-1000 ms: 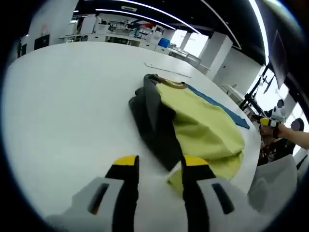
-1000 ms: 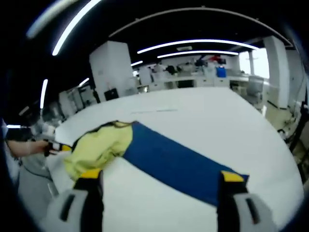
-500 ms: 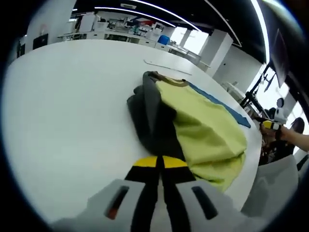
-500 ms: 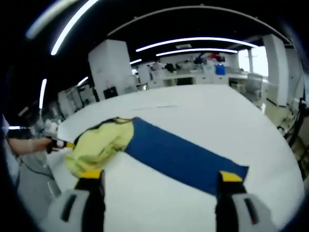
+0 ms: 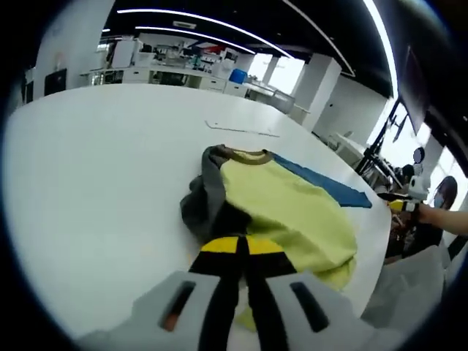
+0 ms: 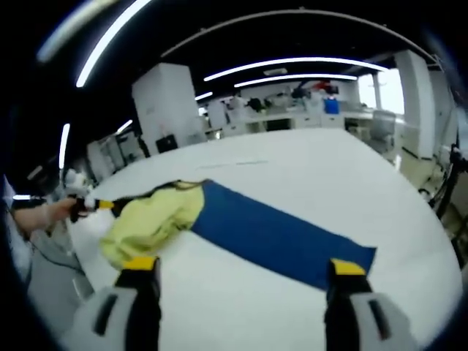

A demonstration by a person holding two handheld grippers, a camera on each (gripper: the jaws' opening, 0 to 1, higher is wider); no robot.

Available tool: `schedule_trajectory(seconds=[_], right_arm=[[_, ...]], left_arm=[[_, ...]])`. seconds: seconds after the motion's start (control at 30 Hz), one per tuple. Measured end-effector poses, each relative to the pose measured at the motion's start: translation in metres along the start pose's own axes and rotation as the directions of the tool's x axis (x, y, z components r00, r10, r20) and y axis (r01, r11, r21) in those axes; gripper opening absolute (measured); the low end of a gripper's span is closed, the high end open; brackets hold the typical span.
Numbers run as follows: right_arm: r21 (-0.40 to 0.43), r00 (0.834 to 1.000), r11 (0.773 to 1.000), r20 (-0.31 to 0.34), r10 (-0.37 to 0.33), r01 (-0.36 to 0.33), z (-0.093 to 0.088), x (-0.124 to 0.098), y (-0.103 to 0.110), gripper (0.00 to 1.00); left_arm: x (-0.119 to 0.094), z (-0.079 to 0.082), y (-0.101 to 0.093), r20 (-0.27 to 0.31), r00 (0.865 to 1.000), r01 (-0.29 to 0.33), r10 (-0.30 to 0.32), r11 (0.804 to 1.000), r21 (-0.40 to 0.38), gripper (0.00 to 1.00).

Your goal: Fold the garment on the visible template until the final outline fits inside the template.

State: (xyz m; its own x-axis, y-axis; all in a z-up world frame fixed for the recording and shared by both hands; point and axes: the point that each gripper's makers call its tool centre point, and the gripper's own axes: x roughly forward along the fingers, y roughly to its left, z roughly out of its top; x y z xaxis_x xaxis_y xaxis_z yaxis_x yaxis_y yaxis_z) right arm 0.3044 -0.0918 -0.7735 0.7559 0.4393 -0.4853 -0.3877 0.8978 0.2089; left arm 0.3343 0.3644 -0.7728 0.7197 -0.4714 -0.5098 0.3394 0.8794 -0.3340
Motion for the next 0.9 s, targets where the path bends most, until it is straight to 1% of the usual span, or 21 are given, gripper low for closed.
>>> schedule_trajectory(seconds=[0.07,0.13,0.27,0.33,0.4,0.5,0.53,0.63,0.73,0.8,0.9], right_arm=[[-0.003,1.0,1.0,-0.002,0.004,-0.004,0.0,0.001,0.001,0.94],[-0.006,1.0,1.0,-0.006,0.008,-0.008,0.0,0.002,0.002,0.93],[-0.003,1.0,1.0,-0.005,0.012,-0.012,-0.001,0.003,0.003,0.93],[-0.002,1.0,1.0,-0.005,0.015,-0.015,-0.001,0.003,0.004,0.93],[-0.003,1.0,1.0,-0.004,0.016,-0.016,-0.001,0.004,0.004,0.93],[-0.002,1.0,1.0,-0.005,0.018,-0.018,-0.001,0.004,0.006,0.93],[-0.001,1.0,1.0,-0.004,0.018,-0.018,-0.001,0.004,0.006,0.93],[0.005,1.0,1.0,-0.003,0.017,-0.017,-0.001,0.003,0.006,0.93],[0.012,1.0,1.0,0.0,0.018,-0.018,-0.002,0.002,0.006,0.92],[0.013,1.0,1.0,0.001,0.016,-0.016,-0.002,0.002,0.005,0.92],[0.022,1.0,1.0,0.003,0.016,-0.016,-0.004,0.001,0.006,0.92]], left_arm=[[0.001,0.007,0.002,0.011,1.0,0.004,-0.004,1.0,0.005,0.0],[-0.002,0.015,-0.001,0.022,1.0,0.008,-0.008,1.0,0.011,0.0],[-0.004,0.024,-0.006,0.029,0.999,0.013,-0.014,0.999,0.03,0.0],[-0.004,0.031,-0.008,0.042,0.999,0.021,-0.023,0.999,0.039,0.0],[-0.004,0.042,-0.016,0.048,0.998,0.035,-0.038,0.998,0.056,0.0],[0.0,0.054,-0.026,0.043,0.997,0.06,-0.065,0.992,0.107,0.0],[0.003,0.06,-0.031,0.04,0.996,0.07,-0.076,0.987,0.144,0.0],[0.011,0.066,-0.043,0.019,0.995,0.094,-0.099,0.978,0.186,0.0],[0.025,0.07,-0.052,-0.002,0.993,0.117,-0.12,0.97,0.212,0.0],[0.035,0.067,-0.062,-0.021,0.991,0.135,-0.134,0.965,0.224,0.0],[0.057,0.06,-0.066,-0.063,0.987,0.159,-0.148,0.957,0.244,0.0]])
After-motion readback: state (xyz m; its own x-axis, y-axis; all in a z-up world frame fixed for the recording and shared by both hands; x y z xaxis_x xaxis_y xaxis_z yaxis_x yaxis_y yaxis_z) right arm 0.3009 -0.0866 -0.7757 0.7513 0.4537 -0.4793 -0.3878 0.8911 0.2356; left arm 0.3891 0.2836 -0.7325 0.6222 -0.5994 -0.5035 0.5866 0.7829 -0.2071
